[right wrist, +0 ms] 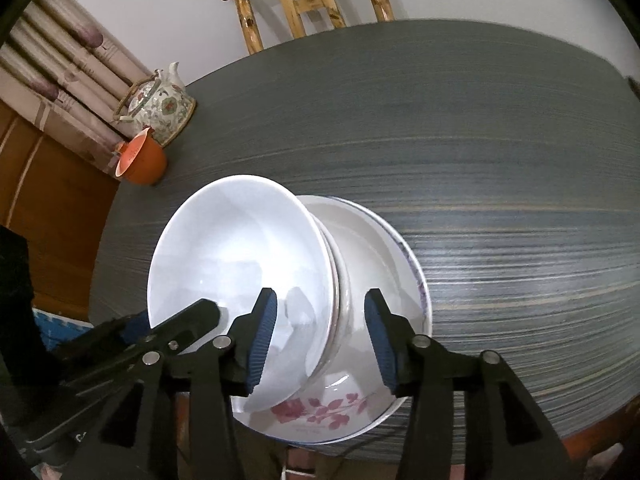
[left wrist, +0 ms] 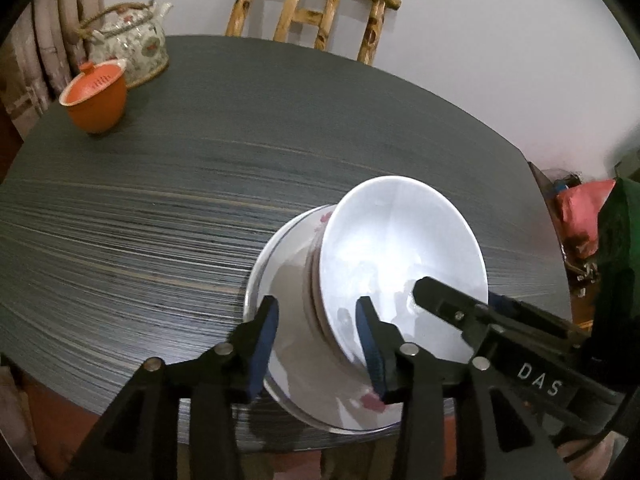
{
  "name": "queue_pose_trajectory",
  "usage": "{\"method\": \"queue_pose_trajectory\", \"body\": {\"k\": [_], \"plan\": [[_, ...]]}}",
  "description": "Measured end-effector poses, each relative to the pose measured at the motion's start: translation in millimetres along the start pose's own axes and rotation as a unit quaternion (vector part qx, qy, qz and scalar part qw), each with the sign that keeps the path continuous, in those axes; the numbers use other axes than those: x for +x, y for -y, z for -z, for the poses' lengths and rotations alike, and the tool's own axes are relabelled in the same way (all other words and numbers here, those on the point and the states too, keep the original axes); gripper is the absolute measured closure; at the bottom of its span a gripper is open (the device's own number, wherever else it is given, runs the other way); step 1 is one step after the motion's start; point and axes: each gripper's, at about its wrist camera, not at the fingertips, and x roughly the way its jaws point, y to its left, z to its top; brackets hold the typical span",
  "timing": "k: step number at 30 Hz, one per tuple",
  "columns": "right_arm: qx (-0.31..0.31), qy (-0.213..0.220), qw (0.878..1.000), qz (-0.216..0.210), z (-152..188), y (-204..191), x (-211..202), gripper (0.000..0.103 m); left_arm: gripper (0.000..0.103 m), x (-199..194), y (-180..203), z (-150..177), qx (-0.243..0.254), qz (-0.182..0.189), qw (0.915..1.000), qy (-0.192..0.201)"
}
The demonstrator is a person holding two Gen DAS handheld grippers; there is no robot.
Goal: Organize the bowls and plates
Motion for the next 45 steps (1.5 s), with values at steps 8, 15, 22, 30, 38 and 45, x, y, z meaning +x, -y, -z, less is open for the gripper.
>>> {"method": "queue_pose_trajectory", "body": {"k": [8, 15, 22, 30, 38, 45], "plan": [[-0.010, 0.035, 0.999, 0.012, 7, -3, -23, 0.044, 0.055, -30, 3, 16, 0.017, -0.029, 0.9984, 0.047], [-0.017, 0.086, 0.996, 0.030, 18, -7, -56, 0.036, 0.054, -55, 1, 37, 0.030, -0.046, 0.9959, 0.072], [-0.038, 0.121, 0.991, 0.048, 36, -16, -78, 0.031, 0.054, -72, -2, 55, 0.034, -0.064, 0.9932, 0.092], [-0.065, 0.155, 0.983, 0.077, 63, -28, -94, 0.024, 0.054, -81, 5, 77, 0.052, -0.103, 0.9874, 0.109], [-0.069, 0.164, 0.980, 0.084, 87, -33, -93, 0.018, 0.053, -81, 4, 93, 0.053, -0.105, 0.9875, 0.105], [-0.070, 0.157, 0.982, 0.082, 105, -34, -89, 0.012, 0.053, -79, 1, 102, 0.049, -0.111, 0.9873, 0.103]]}}
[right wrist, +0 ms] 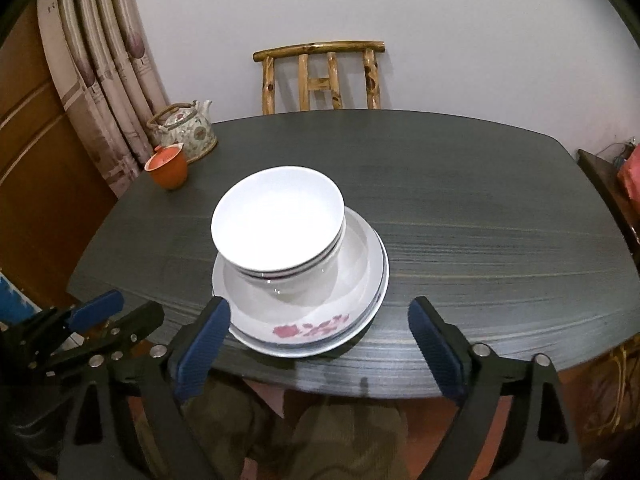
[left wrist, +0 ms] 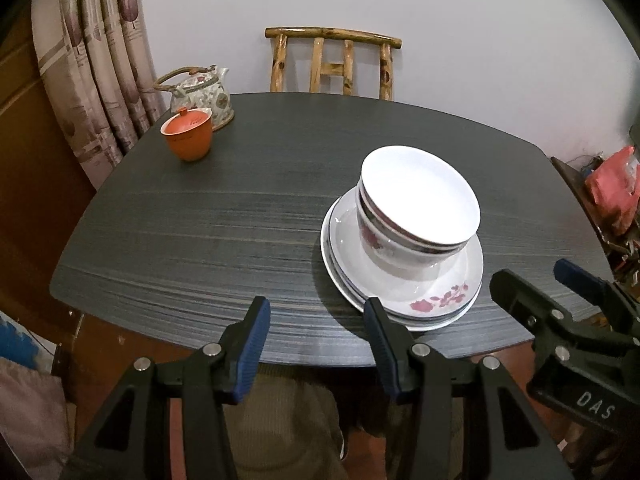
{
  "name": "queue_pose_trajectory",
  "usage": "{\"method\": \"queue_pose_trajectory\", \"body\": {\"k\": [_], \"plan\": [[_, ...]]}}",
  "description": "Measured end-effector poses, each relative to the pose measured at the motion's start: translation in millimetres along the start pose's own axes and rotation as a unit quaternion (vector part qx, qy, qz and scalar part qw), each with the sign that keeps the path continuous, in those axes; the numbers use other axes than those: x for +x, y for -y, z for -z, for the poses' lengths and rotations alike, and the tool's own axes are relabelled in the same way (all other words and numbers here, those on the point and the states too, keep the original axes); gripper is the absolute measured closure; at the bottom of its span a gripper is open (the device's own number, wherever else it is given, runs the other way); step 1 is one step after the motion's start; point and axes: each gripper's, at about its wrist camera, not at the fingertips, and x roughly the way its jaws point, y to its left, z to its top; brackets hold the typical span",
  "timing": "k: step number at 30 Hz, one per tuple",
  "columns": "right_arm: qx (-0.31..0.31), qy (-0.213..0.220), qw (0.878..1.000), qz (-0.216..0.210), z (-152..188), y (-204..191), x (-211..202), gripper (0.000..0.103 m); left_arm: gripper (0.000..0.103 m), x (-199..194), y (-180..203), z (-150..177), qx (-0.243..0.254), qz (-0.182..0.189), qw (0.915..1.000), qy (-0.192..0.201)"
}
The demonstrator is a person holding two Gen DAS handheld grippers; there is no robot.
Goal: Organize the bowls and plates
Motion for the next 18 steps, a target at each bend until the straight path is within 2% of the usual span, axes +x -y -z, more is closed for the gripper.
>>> {"method": "queue_pose_trajectory", "body": {"k": [18], "plan": [[0.001, 0.007, 1.000, 0.010, 20, 3, -4, 0.005, 0.053, 7, -3, 14, 0.003, -0.029, 0.9995, -0.008]]}}
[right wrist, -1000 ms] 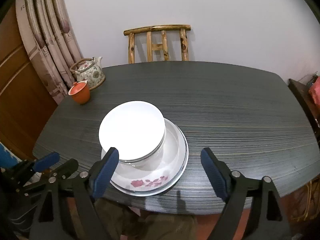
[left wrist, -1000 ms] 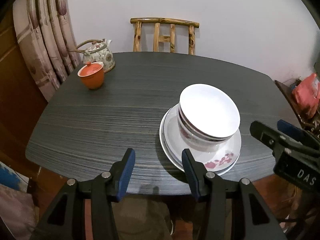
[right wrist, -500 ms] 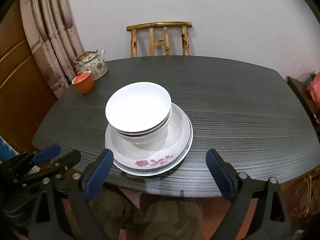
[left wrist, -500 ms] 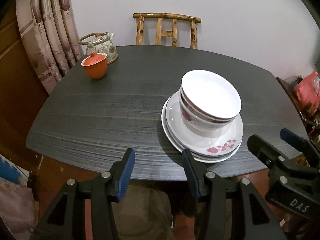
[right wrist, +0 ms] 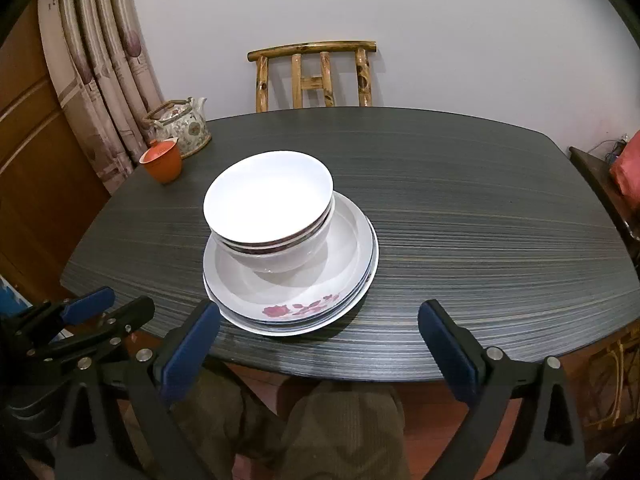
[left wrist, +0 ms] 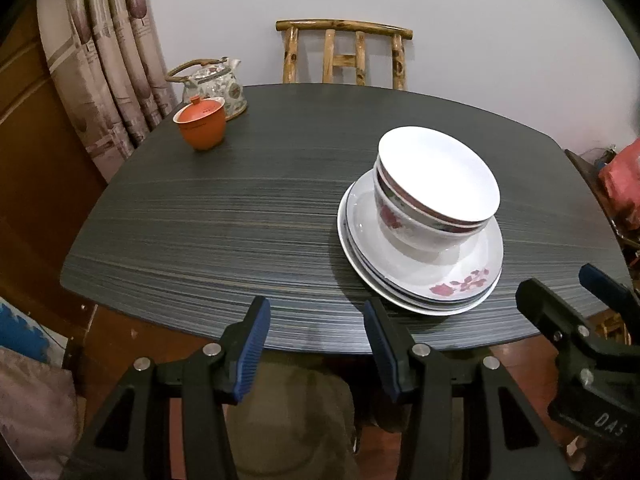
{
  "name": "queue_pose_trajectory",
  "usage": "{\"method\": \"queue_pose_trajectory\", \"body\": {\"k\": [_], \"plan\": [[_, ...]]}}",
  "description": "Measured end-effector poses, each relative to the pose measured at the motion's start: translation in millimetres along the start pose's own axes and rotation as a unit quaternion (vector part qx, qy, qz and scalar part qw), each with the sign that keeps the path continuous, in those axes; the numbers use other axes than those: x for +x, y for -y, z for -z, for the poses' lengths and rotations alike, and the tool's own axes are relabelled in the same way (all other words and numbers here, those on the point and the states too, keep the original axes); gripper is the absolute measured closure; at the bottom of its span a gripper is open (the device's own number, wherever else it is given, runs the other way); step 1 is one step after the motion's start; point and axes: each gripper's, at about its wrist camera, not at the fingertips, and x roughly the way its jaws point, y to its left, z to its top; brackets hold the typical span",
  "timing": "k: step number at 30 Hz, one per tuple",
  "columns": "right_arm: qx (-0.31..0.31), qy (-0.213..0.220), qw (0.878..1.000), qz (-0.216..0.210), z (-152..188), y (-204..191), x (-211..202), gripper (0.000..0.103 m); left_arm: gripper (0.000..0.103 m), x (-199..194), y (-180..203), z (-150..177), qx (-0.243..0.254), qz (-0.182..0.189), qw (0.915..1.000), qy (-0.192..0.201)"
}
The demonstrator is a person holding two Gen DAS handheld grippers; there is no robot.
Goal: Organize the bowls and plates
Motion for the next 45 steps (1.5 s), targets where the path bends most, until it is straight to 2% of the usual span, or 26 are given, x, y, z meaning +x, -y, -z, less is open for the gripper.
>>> {"method": "queue_pose_trajectory", "body": {"k": [11, 45], "plan": [[-0.030, -0.003, 0.999, 0.012, 4, -12, 6, 0.004, 0.053, 3, -1, 0, -0.001, -0.005, 1.0000, -0.001], [-0.034, -0.029, 0.999, 0.001, 10, -18, 19, 0.004, 0.053, 12, -6, -1, 0.004, -0.010, 0.9999, -0.013]]}}
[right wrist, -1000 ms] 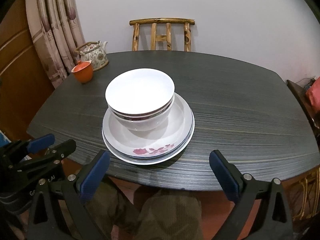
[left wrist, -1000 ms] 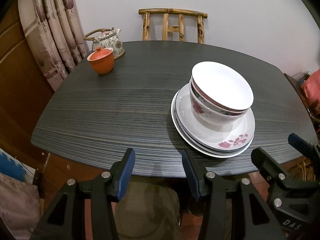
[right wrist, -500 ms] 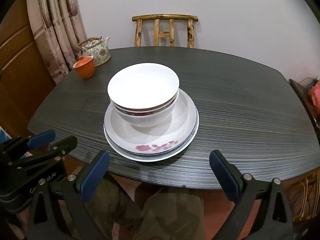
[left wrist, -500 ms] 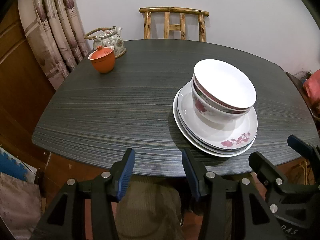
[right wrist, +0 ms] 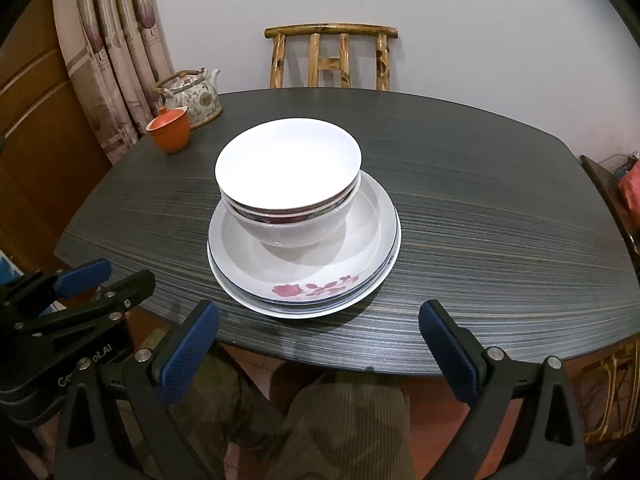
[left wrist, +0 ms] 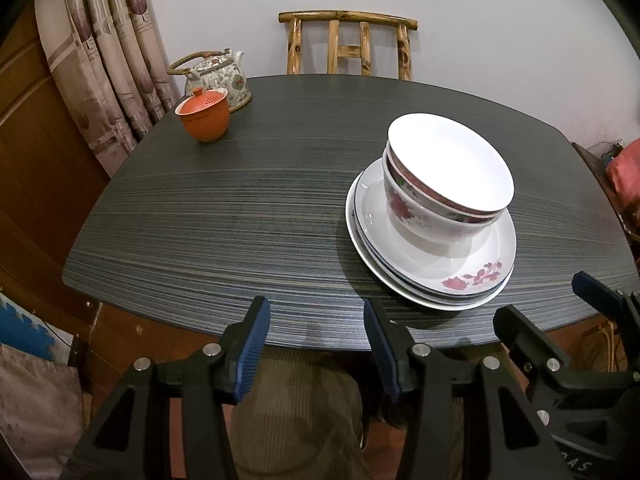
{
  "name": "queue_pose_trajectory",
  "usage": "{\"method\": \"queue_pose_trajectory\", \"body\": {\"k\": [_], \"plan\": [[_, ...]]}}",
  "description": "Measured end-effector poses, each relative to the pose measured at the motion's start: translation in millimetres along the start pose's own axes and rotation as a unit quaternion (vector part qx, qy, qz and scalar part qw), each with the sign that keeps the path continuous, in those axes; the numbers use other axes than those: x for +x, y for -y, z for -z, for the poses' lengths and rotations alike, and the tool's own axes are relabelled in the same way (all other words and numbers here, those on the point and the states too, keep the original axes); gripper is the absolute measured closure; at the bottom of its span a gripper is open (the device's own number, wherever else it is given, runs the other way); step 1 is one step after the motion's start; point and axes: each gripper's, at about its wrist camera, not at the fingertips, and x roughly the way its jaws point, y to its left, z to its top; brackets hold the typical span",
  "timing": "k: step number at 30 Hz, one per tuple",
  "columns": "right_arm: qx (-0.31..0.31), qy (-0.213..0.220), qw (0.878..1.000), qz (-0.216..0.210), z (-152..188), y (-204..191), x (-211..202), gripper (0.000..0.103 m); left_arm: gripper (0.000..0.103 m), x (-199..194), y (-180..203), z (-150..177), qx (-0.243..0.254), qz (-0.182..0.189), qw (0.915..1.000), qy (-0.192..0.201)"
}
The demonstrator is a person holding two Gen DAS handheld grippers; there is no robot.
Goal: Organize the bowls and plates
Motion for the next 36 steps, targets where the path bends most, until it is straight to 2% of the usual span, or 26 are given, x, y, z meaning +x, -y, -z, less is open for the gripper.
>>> {"method": "queue_pose_trajectory", "body": {"k": [36], "plan": [[0.000, -0.013, 1.000, -0.005, 4.6, 1.1, 7.3, 0.004, 0.053, 4.3, -6.0, -4.7, 0.008, -0.004, 0.9999, 0.004]]}}
